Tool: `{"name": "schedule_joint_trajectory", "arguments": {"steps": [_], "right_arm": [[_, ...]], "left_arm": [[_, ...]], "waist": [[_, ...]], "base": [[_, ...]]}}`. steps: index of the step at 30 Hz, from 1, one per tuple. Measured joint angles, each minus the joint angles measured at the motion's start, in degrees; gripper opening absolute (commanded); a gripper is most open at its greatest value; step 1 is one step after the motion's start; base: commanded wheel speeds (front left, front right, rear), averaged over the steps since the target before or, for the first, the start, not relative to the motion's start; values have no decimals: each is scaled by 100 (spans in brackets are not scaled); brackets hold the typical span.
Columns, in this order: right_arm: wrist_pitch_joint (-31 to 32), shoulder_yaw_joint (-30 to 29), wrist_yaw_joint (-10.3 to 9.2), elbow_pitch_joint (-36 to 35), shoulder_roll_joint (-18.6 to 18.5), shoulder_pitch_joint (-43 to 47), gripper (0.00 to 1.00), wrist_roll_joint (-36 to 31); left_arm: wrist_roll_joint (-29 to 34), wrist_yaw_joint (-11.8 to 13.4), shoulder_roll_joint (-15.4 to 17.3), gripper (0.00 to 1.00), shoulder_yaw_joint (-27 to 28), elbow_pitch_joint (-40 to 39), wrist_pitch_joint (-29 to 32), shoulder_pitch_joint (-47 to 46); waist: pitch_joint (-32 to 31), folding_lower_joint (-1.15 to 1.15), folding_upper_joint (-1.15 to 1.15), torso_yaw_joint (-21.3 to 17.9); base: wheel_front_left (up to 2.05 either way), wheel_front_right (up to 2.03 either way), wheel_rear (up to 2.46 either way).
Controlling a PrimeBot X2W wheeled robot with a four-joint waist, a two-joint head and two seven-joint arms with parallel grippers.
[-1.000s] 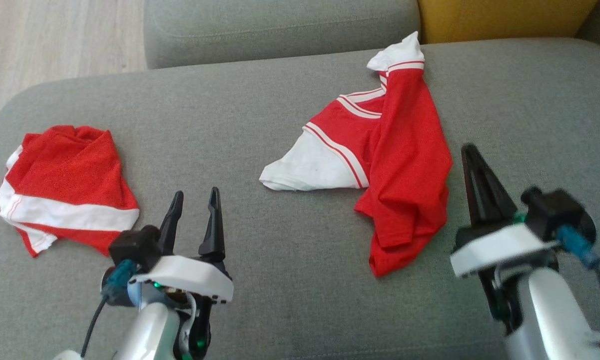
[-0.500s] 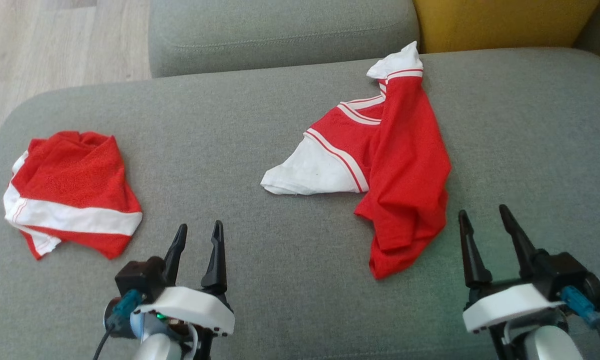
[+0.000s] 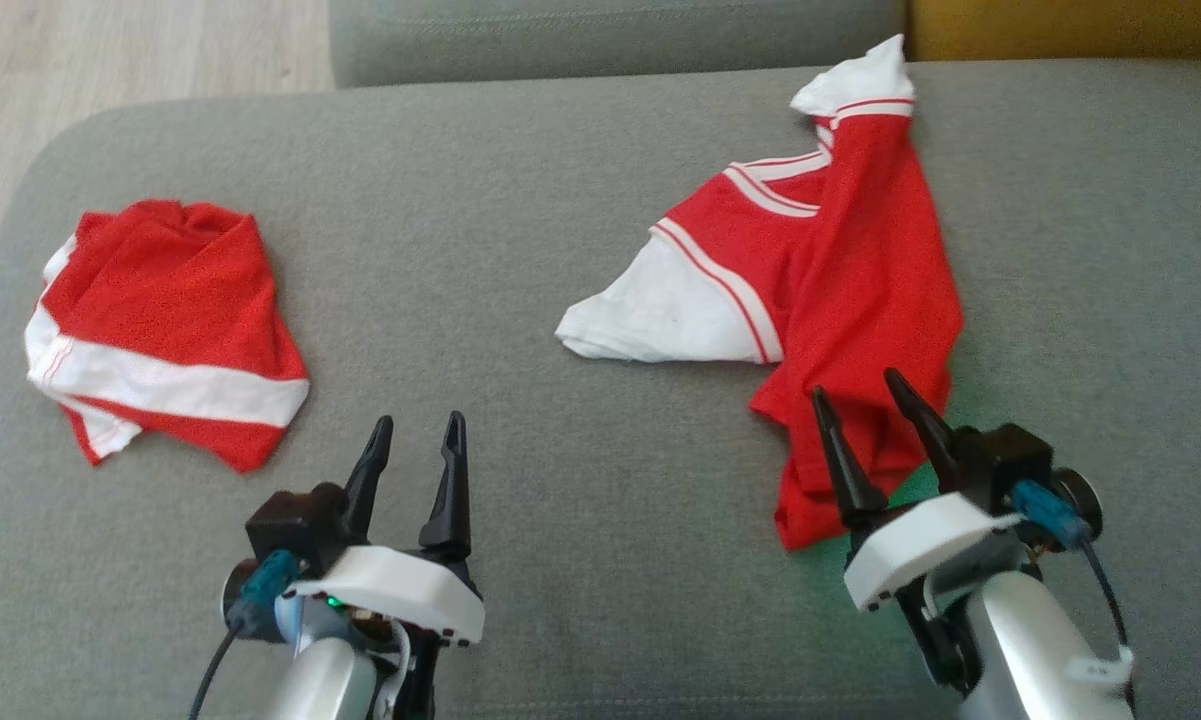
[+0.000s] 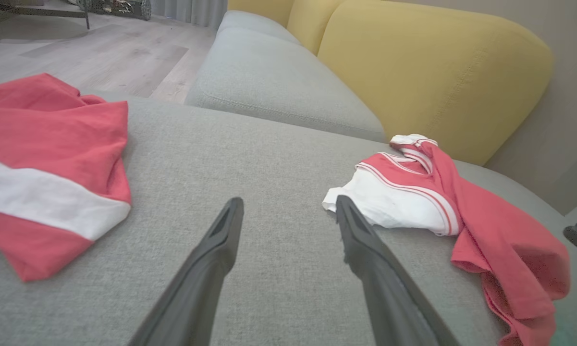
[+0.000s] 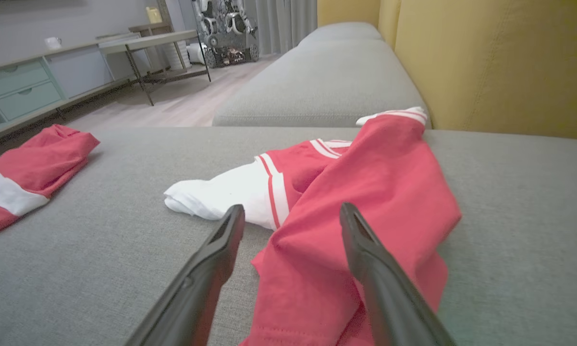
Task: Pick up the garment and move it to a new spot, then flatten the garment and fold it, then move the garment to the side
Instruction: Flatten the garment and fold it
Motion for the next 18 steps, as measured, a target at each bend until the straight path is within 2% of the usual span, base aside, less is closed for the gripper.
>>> {"name": "schedule_joint_trajectory", "arguments": {"steps": [9,10,11,18], "right_arm": [[-1,-33,0,1145,-4,-636,100,-212],[-2,-45,0,1252,-4,-683,41,-254],[-9,-81,0,1328,-4,-719,0,-310],[-145,-130,0,1661,-10,-892,0,-307]], "left_arm": [[-1,0,4,100,-4,64,0,-124],[-1,0,4,100,-3,64,0,-151],[-1,0,3,100,-3,65,0,-171],[-1,1,3,100,-1,93,0,-221]], "waist": [[242,0,0,290],[261,0,0,305],[278,0,0,315],[300,0,0,305]], "base": [[0,0,0],[0,0,0],[0,0,0],[0,0,0]]}}
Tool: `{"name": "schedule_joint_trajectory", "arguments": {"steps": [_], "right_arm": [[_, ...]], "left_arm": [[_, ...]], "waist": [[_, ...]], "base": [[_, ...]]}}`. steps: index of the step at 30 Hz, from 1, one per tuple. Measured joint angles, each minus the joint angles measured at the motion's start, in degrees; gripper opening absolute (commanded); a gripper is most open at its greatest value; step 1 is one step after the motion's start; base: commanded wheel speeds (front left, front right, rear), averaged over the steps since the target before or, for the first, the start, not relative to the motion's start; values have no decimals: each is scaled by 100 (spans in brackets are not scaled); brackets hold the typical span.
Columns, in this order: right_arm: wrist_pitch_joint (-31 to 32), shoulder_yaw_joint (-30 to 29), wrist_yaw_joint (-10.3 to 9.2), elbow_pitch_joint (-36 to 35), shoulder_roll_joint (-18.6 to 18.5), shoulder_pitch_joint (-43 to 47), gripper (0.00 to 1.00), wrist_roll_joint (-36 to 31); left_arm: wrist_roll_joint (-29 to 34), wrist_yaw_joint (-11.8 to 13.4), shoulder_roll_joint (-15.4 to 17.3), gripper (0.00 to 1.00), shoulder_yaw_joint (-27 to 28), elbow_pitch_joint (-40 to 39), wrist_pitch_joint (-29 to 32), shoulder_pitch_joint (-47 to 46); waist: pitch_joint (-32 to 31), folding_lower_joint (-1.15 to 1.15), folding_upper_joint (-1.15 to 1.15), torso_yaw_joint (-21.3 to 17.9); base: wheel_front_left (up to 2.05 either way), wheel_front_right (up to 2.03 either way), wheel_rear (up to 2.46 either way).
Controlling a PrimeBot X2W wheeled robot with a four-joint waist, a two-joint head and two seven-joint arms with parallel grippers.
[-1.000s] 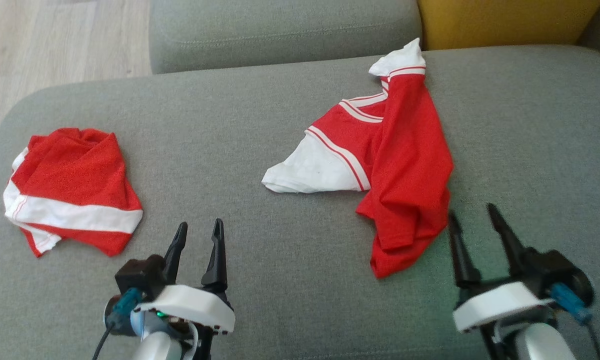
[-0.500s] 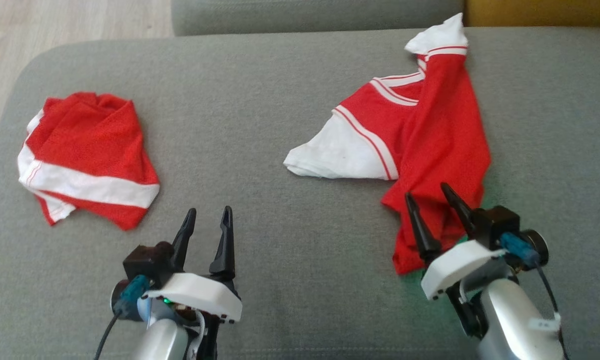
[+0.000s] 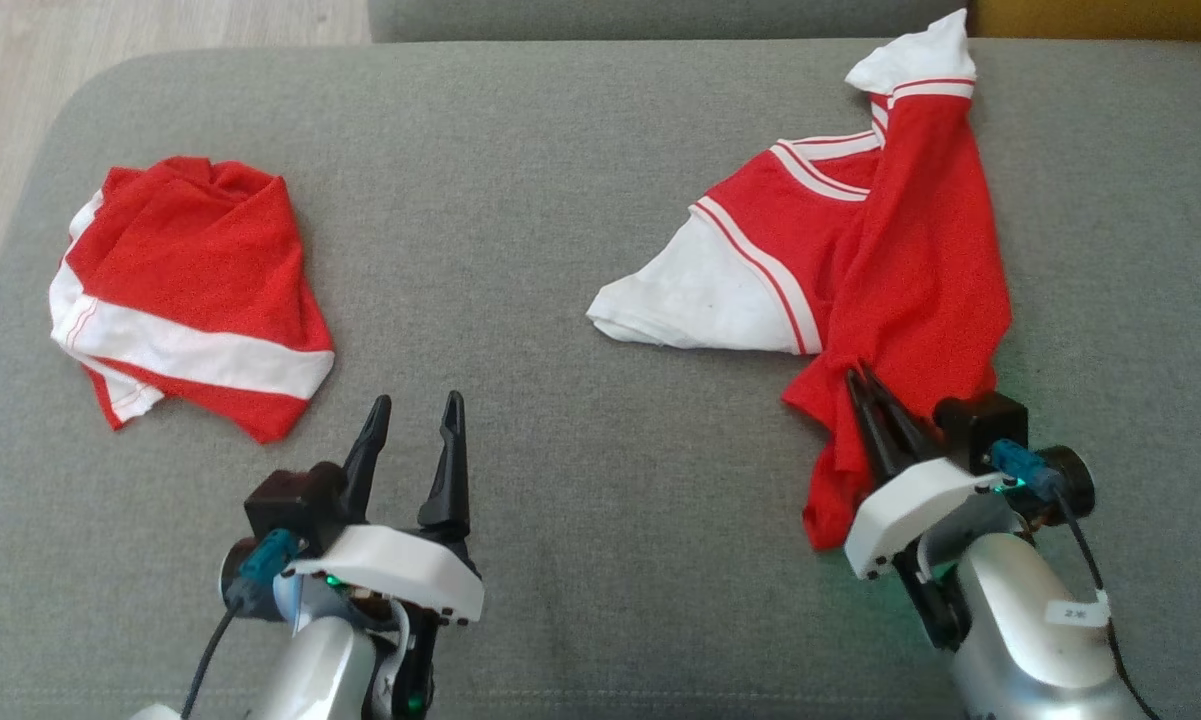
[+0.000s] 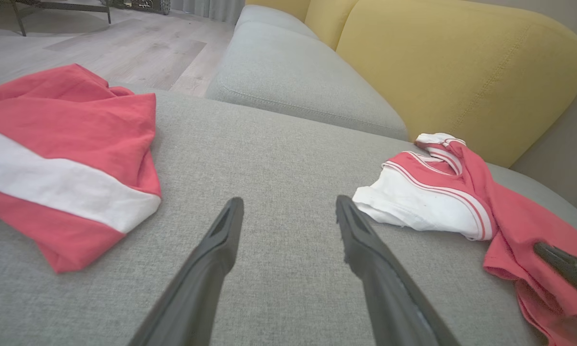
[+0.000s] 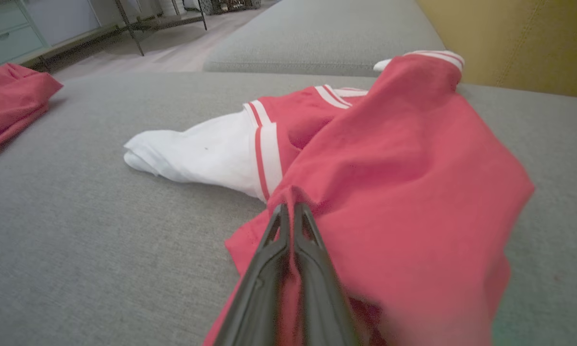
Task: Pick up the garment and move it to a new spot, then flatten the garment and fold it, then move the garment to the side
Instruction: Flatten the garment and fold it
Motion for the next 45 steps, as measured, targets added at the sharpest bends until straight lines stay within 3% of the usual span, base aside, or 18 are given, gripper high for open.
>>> {"name": "schedule_joint_trajectory", "arguments": {"steps": [9,20,23,27,30,33,39,40,41,45], "right_arm": [[-376,681,0,-278,-9,-73,0,689],[-506,1491,0,-1359,-20,-265,0,1626],[-501,1082,0,-1570,-23,-369,0,1827],[-156,-159,0,-1678,-43,-496,0,1817],[287,-1152,0,-1568,-323,-588,0,1852],[635,-1737,0,-1266,-822,-734,0,1682],[818,-2150,0,-388,-1459,-1277,0,1280],[826,-2241,0,-179,-1521,-1380,33,1198],[896,-2332,0,66,-1602,-1480,100,1031],[565,-2660,0,750,-1802,-1944,100,346]], "left_arm": [[-16,1,-1,100,-2,44,0,3],[-67,8,1,100,0,48,0,79],[-67,10,1,100,8,42,0,219],[-67,57,1,100,12,1,0,274],[-64,53,1,100,8,-33,1,257],[-55,35,1,100,9,-44,0,231],[-3,-45,0,100,7,-24,0,44],[3,-49,0,100,7,-14,1,5],[3,-51,0,100,8,-15,0,-21],[2,-51,0,100,7,9,0,-28]], "waist": [[-210,0,0,-128],[-482,0,0,-225],[-521,0,0,-316],[-524,0,0,-462],[-445,0,0,-537],[-332,0,0,-571],[-110,0,0,-565],[-83,0,0,-554],[-61,0,0,-542],[21,0,0,-500]], "base": [[0,0,0],[0,0,0],[0,0,0],[0,0,0],[0,0,0],[0,0,0],[0,0,0],[0,0,0],[0,0,0],[0,0,0]]}}
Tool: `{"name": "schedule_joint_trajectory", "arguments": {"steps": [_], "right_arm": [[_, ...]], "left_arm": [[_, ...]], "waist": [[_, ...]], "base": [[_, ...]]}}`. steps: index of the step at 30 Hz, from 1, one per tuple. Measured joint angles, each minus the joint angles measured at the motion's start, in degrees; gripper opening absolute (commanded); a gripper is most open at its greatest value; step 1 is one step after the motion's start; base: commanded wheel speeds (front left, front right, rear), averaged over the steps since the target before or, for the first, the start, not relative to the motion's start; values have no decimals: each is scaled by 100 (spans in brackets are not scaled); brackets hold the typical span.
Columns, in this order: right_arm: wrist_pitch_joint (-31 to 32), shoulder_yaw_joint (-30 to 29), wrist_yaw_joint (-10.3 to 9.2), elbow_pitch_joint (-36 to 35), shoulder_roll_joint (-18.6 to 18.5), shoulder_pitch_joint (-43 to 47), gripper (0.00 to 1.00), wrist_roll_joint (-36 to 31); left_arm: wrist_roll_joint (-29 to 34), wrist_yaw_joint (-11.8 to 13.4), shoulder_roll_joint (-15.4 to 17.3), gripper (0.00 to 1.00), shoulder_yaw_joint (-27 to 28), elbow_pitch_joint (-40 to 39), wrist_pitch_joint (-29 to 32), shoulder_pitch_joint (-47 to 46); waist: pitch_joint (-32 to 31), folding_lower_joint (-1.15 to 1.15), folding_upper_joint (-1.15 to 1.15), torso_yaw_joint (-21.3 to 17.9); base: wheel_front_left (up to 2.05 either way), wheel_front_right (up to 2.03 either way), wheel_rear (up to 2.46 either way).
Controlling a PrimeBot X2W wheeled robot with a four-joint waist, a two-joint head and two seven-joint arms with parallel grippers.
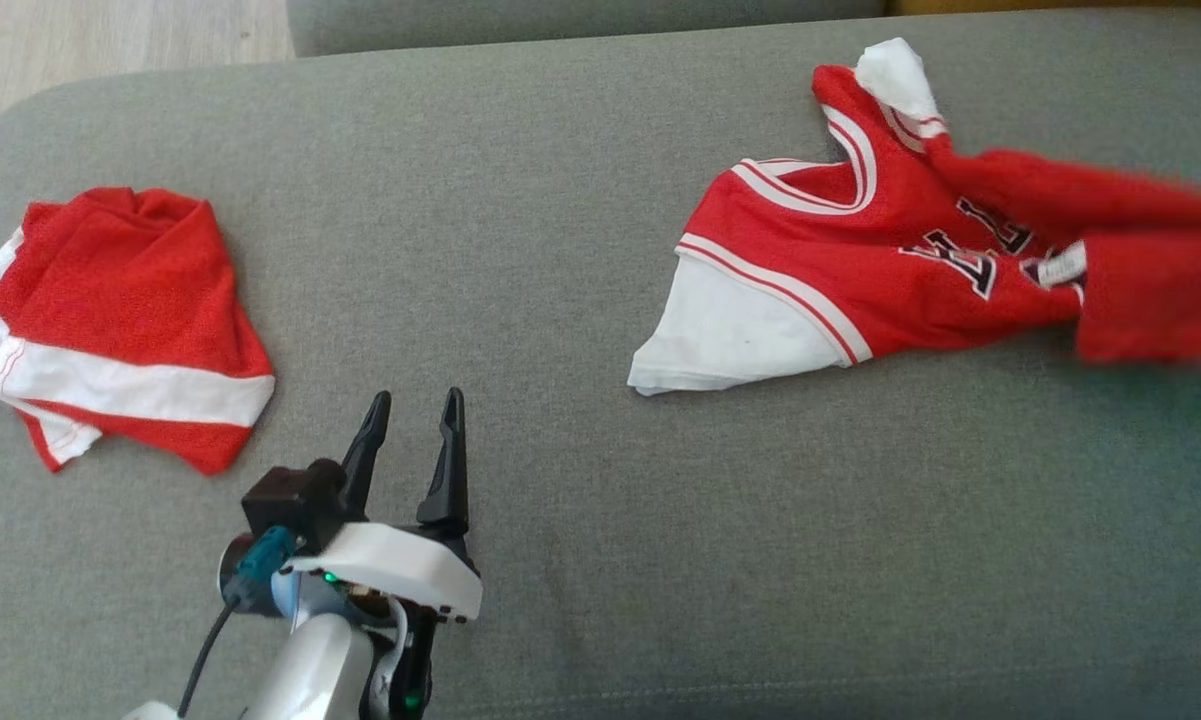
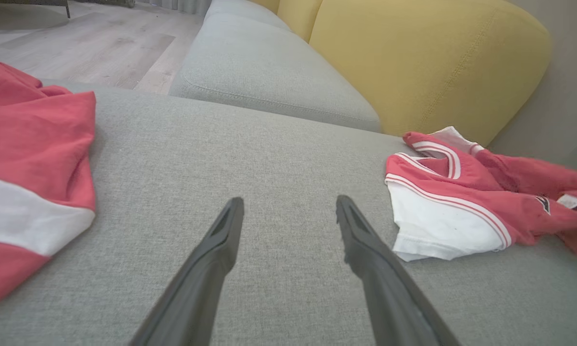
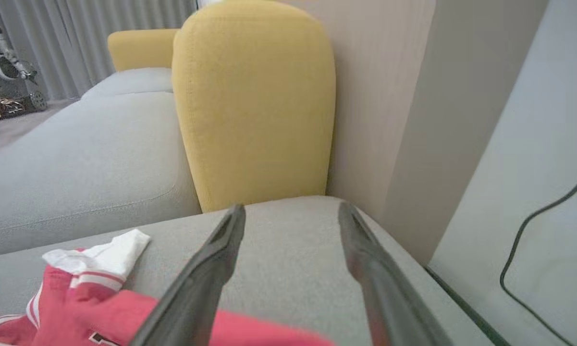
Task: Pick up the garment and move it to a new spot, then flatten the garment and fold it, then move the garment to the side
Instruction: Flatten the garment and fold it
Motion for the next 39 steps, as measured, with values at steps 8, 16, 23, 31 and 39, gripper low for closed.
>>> {"name": "schedule_joint_trajectory", "arguments": {"steps": [8,16,23,31,39], "right_arm": [[-884,545,0,0,358,-183,100,-475],[-1182,1205,0,-1180,1132,1110,100,89],[-1254,1527,0,-2453,1683,2726,100,160],[-1166,1451,0,-2791,1800,3203,100,-202],[-613,668,0,-2297,1819,3060,100,-753]], "left_arm": [[-21,16,-1,100,-3,15,0,1],[-35,46,0,100,42,-43,0,47],[-36,60,0,100,48,-125,0,84],[-34,57,0,100,34,-147,0,178],[-23,51,0,100,16,-138,1,163]], "waist": [[-110,0,0,-89],[-315,0,0,-263],[-489,0,0,-380],[-410,0,0,-401],[-209,0,0,-304]], "base": [[0,0,0],[0,0,0],[0,0,0],[0,0,0],[0,0,0]]}}
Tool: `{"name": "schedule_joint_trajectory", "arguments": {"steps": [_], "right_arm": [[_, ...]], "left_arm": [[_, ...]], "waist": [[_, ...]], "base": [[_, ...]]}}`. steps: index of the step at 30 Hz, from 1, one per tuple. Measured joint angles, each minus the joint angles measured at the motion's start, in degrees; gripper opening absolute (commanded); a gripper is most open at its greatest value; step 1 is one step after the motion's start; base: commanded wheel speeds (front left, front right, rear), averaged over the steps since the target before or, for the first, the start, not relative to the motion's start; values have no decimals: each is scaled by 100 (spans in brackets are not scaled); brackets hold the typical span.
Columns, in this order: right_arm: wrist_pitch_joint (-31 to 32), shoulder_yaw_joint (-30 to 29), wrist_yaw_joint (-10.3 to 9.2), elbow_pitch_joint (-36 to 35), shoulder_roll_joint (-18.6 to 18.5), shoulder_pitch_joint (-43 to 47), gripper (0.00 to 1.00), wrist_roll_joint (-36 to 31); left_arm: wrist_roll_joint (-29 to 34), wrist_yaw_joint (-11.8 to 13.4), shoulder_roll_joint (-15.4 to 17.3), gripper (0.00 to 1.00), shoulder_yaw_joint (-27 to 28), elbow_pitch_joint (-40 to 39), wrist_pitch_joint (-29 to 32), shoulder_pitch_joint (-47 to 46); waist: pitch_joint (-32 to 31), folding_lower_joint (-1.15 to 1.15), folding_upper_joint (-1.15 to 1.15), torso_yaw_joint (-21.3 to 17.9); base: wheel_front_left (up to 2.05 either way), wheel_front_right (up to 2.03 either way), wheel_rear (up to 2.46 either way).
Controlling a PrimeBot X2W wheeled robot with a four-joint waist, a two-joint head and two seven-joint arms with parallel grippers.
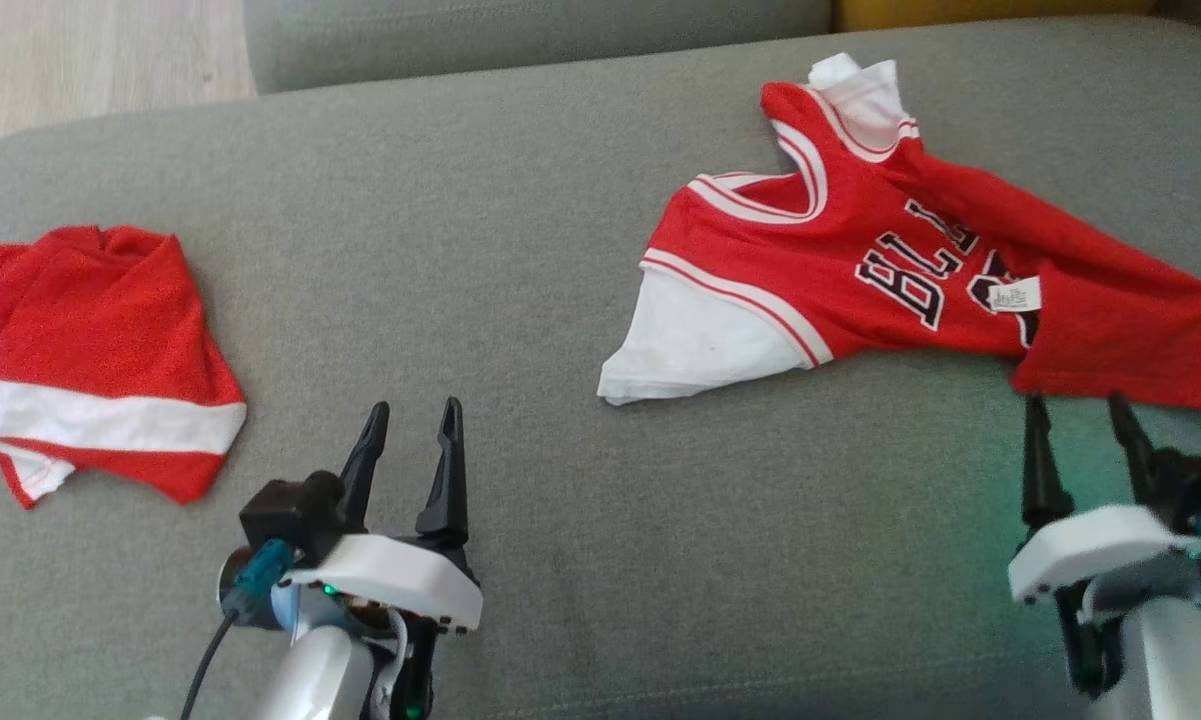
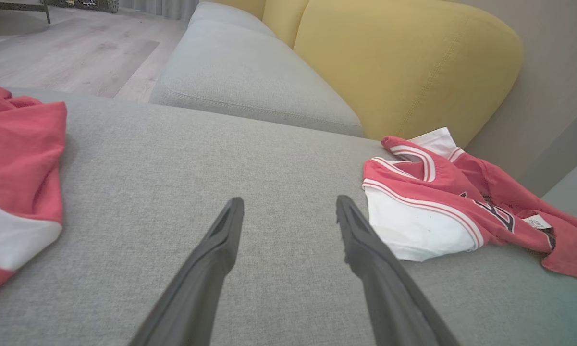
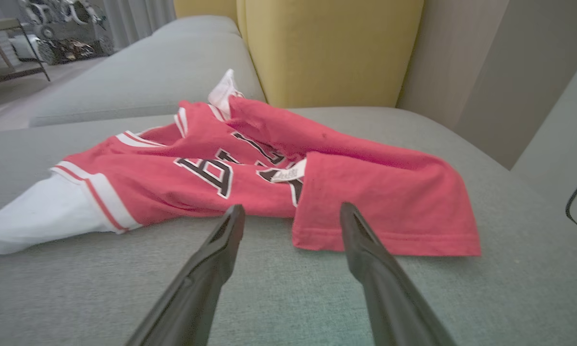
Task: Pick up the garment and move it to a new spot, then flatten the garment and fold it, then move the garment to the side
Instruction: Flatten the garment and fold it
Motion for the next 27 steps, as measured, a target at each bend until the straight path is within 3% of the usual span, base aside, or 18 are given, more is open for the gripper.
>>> {"name": "schedule_joint_trajectory", "arguments": {"steps": [10,23,24,25,26,27], "right_arm": [[345,-803,0,1120,2,-1057,100,-635],[299,-1418,0,2152,2,-1639,100,-1374],[274,-1450,0,2209,2,-1663,82,-1414],[248,-1497,0,2267,2,-1690,32,-1444],[196,-1530,0,2298,2,-1723,0,-1512],[122,-1552,0,2308,1,-1746,0,-1566]], "left_arm": [[66,-79,0,100,-11,34,-1,-276],[114,-100,-1,100,-2,54,-1,-377],[115,-101,-1,100,-2,53,-1,-377],[116,-101,-1,100,-1,53,-1,-377],[126,-100,-1,100,-1,54,-1,-378],[143,-101,-1,100,-2,54,-1,-381]], "waist": [[421,0,0,209],[632,0,0,356],[642,0,0,354],[654,0,0,351],[665,0,0,349],[672,0,0,346]], "base": [[0,0,0],[0,0,0],[0,0,0],[0,0,0],[0,0,0],[0,0,0]]}}
